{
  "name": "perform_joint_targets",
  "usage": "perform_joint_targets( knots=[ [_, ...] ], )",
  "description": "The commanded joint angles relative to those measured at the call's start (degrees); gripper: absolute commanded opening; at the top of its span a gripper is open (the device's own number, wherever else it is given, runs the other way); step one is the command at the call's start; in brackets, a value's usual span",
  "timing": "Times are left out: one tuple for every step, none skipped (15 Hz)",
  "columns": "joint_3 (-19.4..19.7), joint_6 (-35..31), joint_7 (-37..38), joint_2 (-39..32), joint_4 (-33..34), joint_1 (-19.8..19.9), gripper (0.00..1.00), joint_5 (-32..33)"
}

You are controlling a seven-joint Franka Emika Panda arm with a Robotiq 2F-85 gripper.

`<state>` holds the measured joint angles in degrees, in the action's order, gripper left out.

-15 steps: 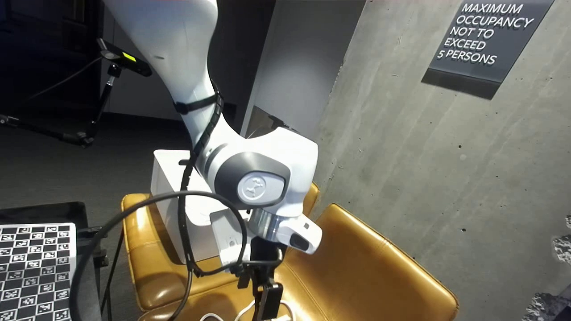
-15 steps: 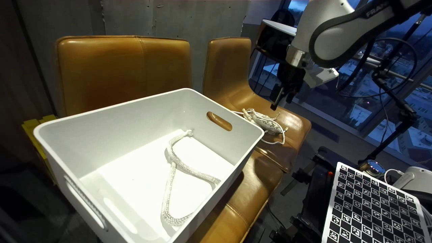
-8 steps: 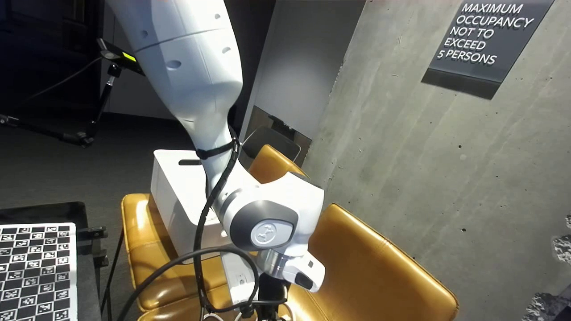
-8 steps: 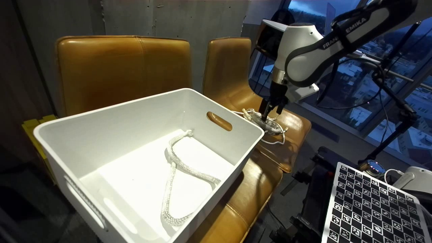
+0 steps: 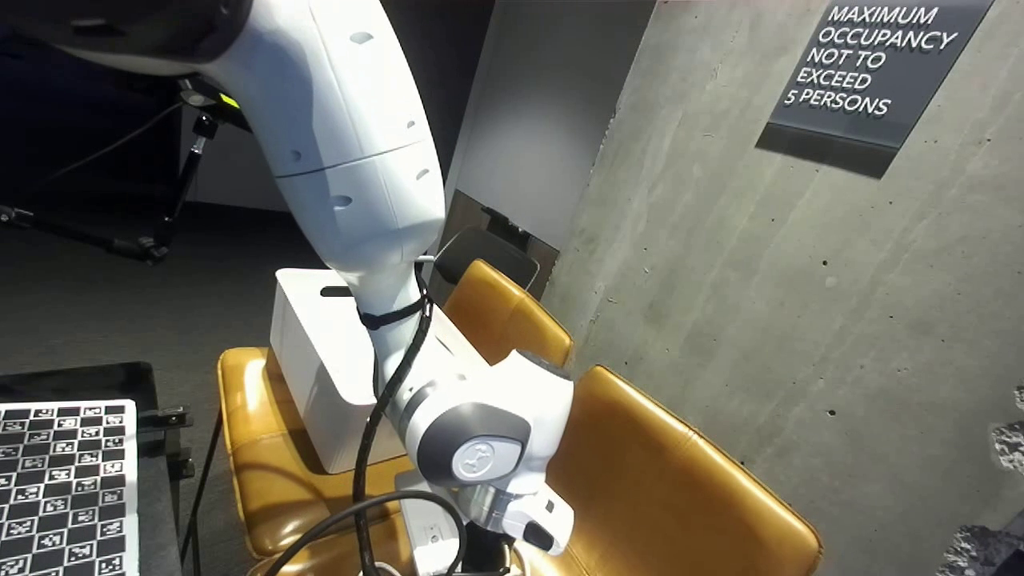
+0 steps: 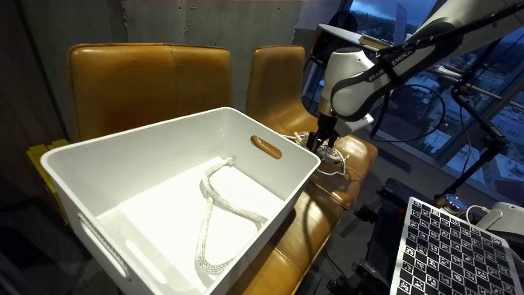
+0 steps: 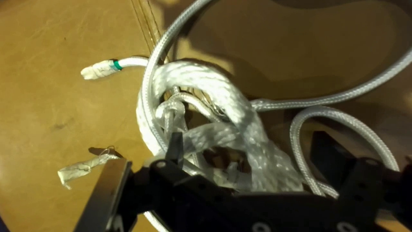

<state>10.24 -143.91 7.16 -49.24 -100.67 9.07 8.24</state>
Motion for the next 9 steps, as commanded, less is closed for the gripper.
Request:
perform_joint_targets(
  knots=[
    [0.5, 1.34, 0.08, -2.29, 2.91, -0.92, 0.85, -1.22],
    [0.52, 1.37, 0.12, -2.6, 3.13, -1.01, 0.72, -1.26],
    [0.56, 1.41, 0.26, -2.82, 3.25, -1.19, 0.66, -1.27],
    [0.58, 1.31, 0.37, -2.9, 3.16, -1.38, 0.58, -1.25],
    [0.61, 0.97, 0.5, -2.57, 2.57, -1.67, 0.49, -1.21],
    [0.65, 0.86, 0.53, -2.36, 2.28, -1.88, 0.42, -1.16],
    [0.68, 0.88, 0.56, -2.19, 2.04, -2.09, 0.36, -1.1],
    [0.74, 0.86, 0.66, -1.95, 1.75, -2.33, 0.28, -1.03],
    [0.79, 0.9, 0.68, -1.65, 1.49, -2.54, 0.21, -0.96]
  ],
)
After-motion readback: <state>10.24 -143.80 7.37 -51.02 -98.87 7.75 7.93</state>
